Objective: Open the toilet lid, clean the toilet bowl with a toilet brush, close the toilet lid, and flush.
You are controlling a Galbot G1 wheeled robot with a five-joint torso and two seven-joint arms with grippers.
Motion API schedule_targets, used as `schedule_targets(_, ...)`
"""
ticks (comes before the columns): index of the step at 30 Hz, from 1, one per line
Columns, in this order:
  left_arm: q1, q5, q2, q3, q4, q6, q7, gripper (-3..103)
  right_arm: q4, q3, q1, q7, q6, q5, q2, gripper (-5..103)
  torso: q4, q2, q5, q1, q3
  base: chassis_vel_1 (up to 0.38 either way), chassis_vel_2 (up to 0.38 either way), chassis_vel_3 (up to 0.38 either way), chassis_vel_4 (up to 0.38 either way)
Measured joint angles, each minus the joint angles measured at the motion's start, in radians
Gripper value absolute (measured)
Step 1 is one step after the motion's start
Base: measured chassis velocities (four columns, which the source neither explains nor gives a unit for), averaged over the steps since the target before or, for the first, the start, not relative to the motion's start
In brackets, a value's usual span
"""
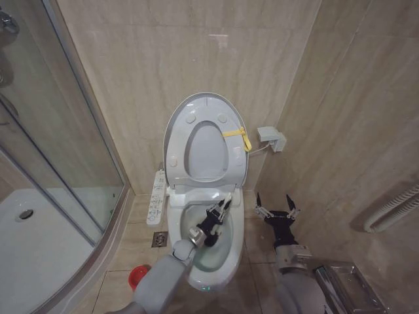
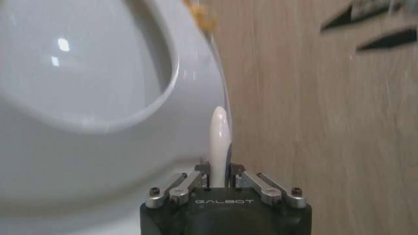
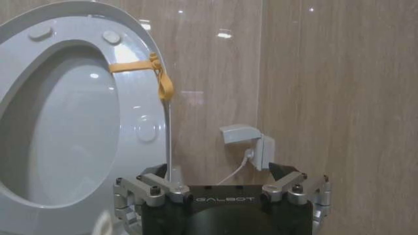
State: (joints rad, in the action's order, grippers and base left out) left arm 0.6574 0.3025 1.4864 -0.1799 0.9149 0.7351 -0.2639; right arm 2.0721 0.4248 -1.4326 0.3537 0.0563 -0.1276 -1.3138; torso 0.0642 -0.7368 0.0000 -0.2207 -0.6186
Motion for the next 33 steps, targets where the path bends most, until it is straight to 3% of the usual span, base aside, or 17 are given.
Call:
schedule_targets(7, 0.099, -0.121, -0.028, 0.008, 0.267, -0.012, 0.116, 19, 0.000, 0.000, 0.000, 0.000, 0.000, 0.000, 0.000, 100, -0.0003, 0.000, 0.0000, 0.000, 0.000, 0.000, 0.000, 0.000, 0.000)
schedule_targets(11, 0.122, -0.184, -0.030, 0.025, 0.338, -0.013, 0.153, 19, 0.000, 0.000, 0.000, 0.000, 0.000, 0.000, 0.000, 100, -0.0003, 0.000, 0.0000, 0.000, 0.000, 0.000, 0.000, 0.000, 0.000)
schedule_targets(27, 0.138, -0.151, -0.046, 0.049, 0.354, 0.007, 0.164, 19, 0.000, 0.000, 0.000, 0.000, 0.000, 0.000, 0.000, 100, -0.0001, 0.000, 0.0000, 0.000, 0.000, 0.000, 0.000, 0.000, 0.000)
schedule_targets(33, 0.191, -0.160, -0.071, 0.097, 0.402, -0.031, 0.204, 19, 0.000, 0.000, 0.000, 0.000, 0.000, 0.000, 0.000, 100, -0.0003, 0.000, 0.0000, 0.000, 0.000, 0.000, 0.000, 0.000, 0.000)
